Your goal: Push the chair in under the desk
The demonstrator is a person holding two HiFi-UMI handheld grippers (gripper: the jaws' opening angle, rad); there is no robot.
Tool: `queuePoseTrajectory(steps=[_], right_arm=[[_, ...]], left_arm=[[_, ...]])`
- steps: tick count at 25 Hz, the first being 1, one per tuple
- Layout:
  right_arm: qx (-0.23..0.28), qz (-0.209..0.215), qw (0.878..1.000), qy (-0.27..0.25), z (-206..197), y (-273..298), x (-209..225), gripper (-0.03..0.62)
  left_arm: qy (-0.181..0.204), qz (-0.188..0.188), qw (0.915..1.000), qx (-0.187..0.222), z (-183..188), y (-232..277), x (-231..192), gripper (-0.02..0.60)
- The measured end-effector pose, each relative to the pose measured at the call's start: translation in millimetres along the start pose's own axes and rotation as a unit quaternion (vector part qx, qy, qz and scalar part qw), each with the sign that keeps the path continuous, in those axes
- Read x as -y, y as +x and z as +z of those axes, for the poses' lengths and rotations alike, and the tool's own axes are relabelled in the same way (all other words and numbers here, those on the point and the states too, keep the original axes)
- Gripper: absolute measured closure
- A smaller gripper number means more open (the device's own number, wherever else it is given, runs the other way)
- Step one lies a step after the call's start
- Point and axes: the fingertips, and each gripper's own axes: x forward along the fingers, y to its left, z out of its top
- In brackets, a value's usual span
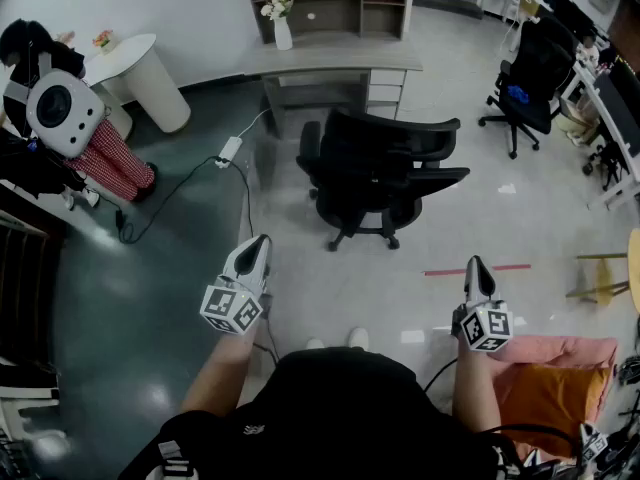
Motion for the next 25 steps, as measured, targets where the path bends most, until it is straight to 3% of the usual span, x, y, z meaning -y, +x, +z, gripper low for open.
queuePoseTrajectory(steps=[12,16,21,25], right_arm=[[0.003,0.019,1.0,-0.005,2,11,29,0.592],[0.004,0.025,1.0,0.008,-7,17,46,0.592],[-0.018,0.022,0.999,0.039,-25,29,57,0.592],[-0.022,0.013,0.999,0.026,-34,45,71,0.592]], left_arm=[[0.018,0.009,0.9998,0.0,2,26,17,0.575],[0.019,0.007,0.9998,0.002,-3,46,29,0.574],[0.014,0.015,0.9994,-0.027,-15,60,28,0.575],[0.027,-0.002,0.9995,-0.018,-23,97,18,0.574]])
